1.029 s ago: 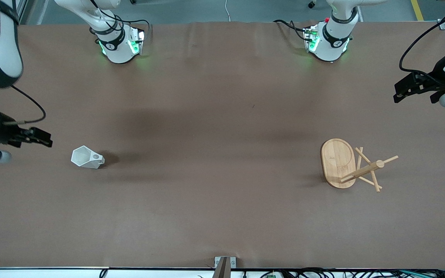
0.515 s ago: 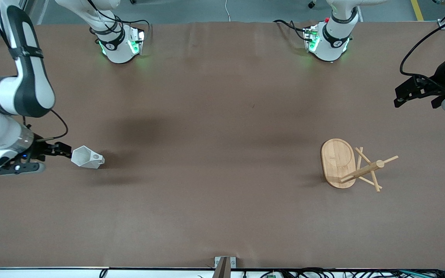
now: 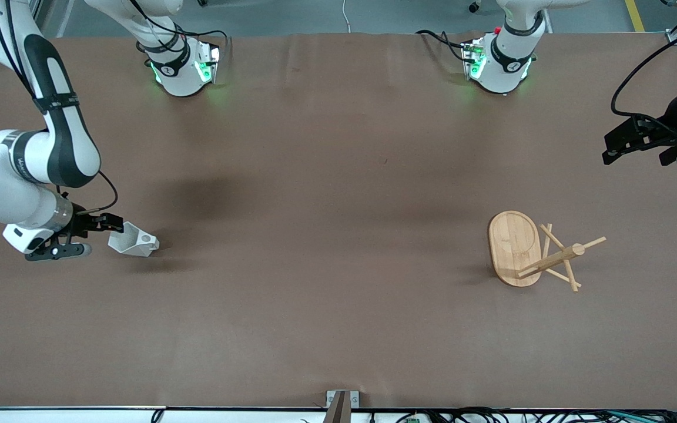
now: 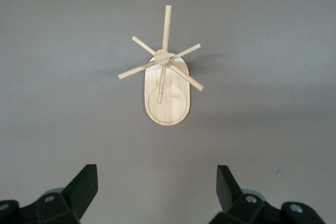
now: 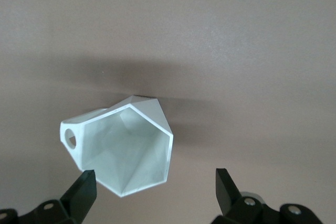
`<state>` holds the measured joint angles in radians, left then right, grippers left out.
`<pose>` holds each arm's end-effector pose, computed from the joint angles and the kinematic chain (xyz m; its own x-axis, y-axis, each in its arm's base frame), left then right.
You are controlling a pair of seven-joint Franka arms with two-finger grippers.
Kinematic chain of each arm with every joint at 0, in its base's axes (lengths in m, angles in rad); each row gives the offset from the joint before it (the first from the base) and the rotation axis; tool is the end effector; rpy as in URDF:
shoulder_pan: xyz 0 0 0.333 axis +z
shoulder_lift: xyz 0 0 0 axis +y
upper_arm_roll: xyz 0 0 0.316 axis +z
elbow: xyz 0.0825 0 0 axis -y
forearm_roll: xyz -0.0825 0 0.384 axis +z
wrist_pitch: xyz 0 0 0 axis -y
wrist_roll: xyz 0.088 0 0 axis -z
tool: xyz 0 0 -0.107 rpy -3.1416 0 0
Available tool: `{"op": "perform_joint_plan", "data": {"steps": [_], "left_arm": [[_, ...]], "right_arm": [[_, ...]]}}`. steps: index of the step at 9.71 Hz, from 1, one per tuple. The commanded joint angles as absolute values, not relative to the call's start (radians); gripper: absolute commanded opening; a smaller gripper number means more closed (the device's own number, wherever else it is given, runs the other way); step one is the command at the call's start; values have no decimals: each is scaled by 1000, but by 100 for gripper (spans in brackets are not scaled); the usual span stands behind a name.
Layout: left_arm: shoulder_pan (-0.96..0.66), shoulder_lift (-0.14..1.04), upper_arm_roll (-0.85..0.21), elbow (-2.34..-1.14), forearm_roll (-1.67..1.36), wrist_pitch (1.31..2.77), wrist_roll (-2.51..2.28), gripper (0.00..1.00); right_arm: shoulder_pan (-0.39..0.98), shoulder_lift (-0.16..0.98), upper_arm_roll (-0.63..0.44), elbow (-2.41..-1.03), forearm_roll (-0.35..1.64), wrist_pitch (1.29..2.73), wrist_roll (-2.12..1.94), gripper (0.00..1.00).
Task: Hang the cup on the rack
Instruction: 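Close the right gripper on the white cup and lift it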
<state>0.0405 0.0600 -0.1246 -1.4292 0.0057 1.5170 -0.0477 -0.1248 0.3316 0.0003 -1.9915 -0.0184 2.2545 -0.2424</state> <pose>0.5663 -0.0446 0.6527 0.9990 -0.0356 0.0281 -0.0357 -0.9994 0.0031 0.5934 -0.0748 0.2900 0.9891 0.1294 -0.0698 0.1295 -0.9916 -0.0035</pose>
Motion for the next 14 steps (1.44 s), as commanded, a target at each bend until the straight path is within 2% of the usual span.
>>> {"op": "perform_joint_plan", "data": {"steps": [1,5,6,7,8,11,14], "left_arm": [[44,83,-129,-1425,15,1494,-41,100],[29,83,-129,-1427,18,1494,-44,100],[34,81,-129,-1428,18,1491,-46,100],[40,80,-129,-1428,18,1485,-46,100],[43,81,-129,-1427,17,1485,-45,100],[32,83,-129,-1431,11,1471,-41,100],[37,84,-129,-1431,8,1470,-37,100]], "right_arm": [[-138,357,11,-2031,-21,2354,-253,100],[-144,406,11,-2029,-21,2434,-253,98],[-141,407,11,-2028,-21,2436,-253,65],[-140,405,11,-2026,-21,2439,-253,22],[-141,405,11,-2025,-23,2439,-253,7],[-140,394,11,-2033,-23,2413,-255,2],[-123,306,18,-1970,-21,2256,-236,1]]}}
